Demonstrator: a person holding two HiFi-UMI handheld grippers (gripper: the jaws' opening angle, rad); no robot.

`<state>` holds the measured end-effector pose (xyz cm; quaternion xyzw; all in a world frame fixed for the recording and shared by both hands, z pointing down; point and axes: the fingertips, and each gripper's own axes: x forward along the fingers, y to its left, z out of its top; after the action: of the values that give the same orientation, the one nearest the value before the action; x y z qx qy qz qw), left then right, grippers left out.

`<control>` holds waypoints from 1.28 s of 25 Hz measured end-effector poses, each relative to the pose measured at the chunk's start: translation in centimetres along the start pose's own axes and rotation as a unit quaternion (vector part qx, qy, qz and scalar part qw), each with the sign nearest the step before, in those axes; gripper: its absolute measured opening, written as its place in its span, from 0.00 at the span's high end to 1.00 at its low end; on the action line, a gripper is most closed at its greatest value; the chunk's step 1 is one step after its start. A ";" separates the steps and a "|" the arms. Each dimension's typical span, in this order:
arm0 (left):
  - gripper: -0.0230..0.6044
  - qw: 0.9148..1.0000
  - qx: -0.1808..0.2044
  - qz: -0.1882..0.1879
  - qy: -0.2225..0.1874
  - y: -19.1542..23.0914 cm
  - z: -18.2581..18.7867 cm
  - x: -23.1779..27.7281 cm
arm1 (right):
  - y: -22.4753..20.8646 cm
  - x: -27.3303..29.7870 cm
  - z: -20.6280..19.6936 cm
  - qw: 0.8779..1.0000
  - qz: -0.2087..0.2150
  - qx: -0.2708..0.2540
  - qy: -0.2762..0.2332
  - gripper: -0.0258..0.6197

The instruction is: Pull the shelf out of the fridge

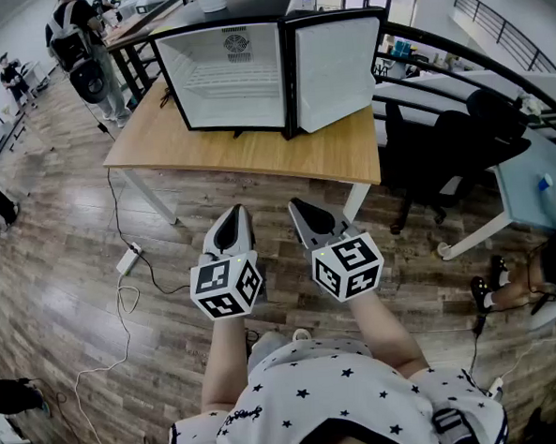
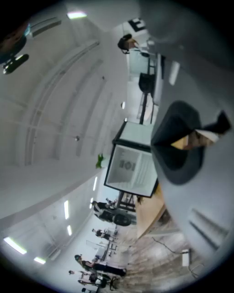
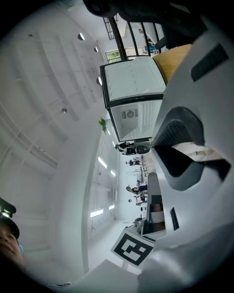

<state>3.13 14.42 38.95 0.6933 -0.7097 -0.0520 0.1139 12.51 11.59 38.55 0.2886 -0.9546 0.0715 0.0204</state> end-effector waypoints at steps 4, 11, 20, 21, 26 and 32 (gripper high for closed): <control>0.96 1.000 0.003 -0.002 0.003 -0.3 -0.1 0.2 | -0.2 0.2 0.1 1.000 0.004 -0.002 0.001 0.93; 0.96 1.000 -0.001 0.005 0.006 0.2 -0.1 0.2 | 0.4 0.9 0.2 1.000 0.018 -0.005 0.002 0.93; 0.96 1.000 -0.013 0.016 0.008 0.9 -0.4 1.0 | 0.2 2.1 0.3 1.000 0.029 0.004 0.003 0.93; 0.96 1.000 -0.013 0.015 0.010 0.9 -0.4 1.2 | 0.0 2.3 0.2 1.000 0.028 0.006 0.004 0.93; 0.96 1.000 -0.019 0.014 0.015 1.7 -0.7 2.5 | -0.4 3.7 -0.2 0.999 0.033 0.012 0.011 0.92; 0.96 0.999 -0.023 0.013 0.022 3.5 -0.7 6.0 | -2.3 7.2 -0.4 0.999 0.029 0.014 0.021 0.92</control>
<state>-0.17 8.67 41.02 0.6822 -0.7145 -0.0516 0.1462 7.83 5.80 39.81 0.2596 -0.9607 0.0917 0.0347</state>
